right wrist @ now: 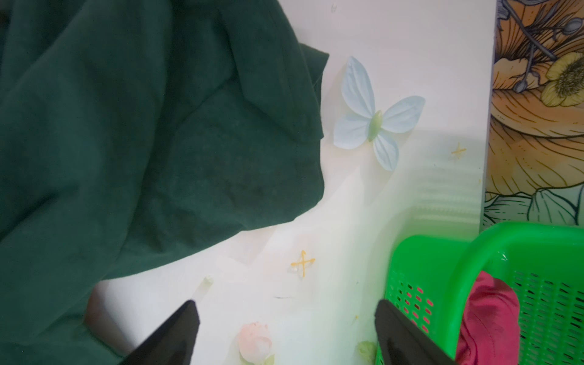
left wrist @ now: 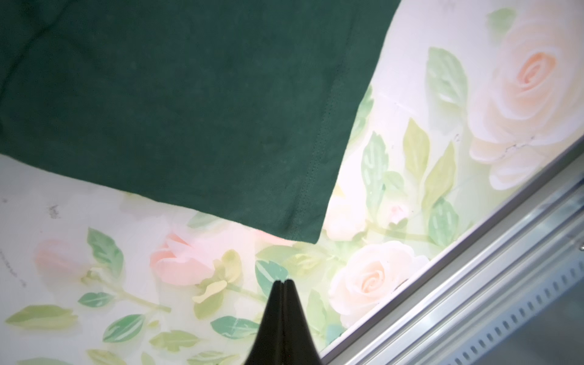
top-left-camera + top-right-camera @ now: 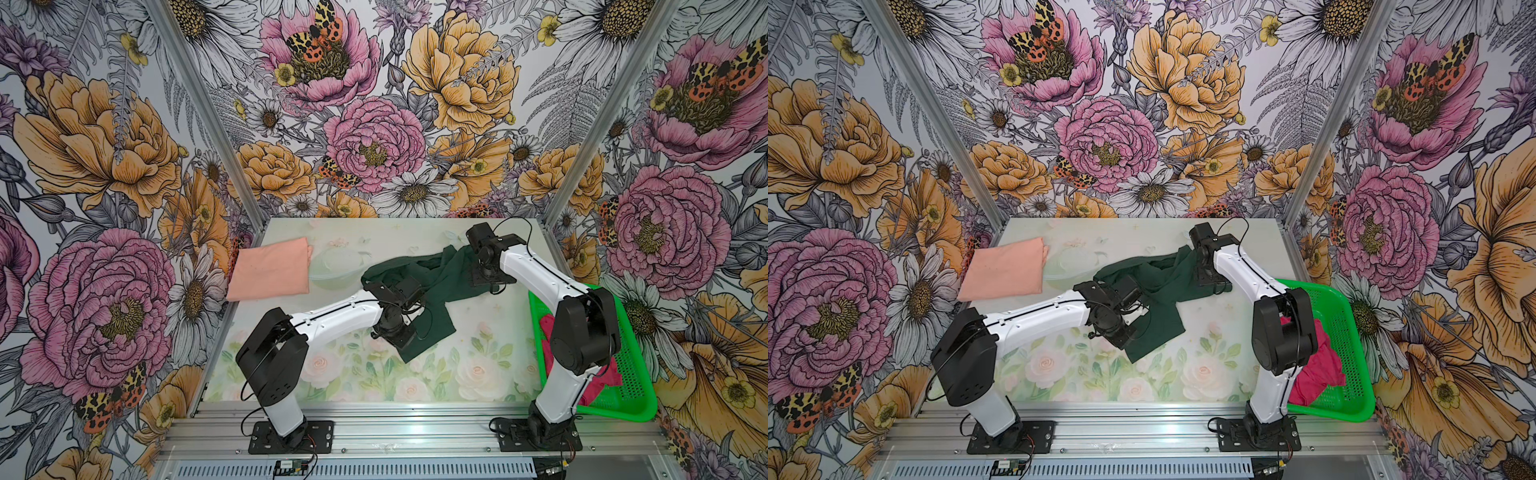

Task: Fold and stack t-shirts
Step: Flatten out the T-shirt at the center of the board.

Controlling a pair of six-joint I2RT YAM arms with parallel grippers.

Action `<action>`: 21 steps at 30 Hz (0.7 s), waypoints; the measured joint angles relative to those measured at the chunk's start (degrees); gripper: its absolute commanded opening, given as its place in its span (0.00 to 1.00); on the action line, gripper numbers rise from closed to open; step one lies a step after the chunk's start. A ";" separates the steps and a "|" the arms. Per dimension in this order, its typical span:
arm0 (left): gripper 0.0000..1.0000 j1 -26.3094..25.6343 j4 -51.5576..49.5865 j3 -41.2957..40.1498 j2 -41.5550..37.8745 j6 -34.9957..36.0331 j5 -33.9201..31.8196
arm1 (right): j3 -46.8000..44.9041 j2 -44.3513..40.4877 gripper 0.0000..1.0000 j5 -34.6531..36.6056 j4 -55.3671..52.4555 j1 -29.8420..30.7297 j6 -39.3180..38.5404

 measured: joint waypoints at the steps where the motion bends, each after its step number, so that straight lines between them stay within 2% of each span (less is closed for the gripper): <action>1: 0.49 -0.63 0.39 -0.72 -0.42 -0.15 -0.28 | 0.00 0.24 0.99 -1.07 0.46 -0.42 0.11; 2: 0.87 -1.16 0.74 -1.60 -0.42 -0.42 -0.28 | 0.00 0.57 0.99 -1.99 0.90 -0.92 0.22; 3: 0.98 -1.55 1.05 -2.54 -0.26 -0.46 -0.24 | 0.00 0.92 0.99 -2.75 1.31 -1.42 0.39; 8: 0.99 -3.26 1.33 -6.23 0.33 -1.16 0.46 | 0.31 3.76 0.99 -5.22 2.86 -3.54 0.63; 21: 0.97 -4.81 4.94 -5.86 6.36 -1.55 0.48 | 1.79 4.55 0.99 -6.21 4.15 -5.60 0.55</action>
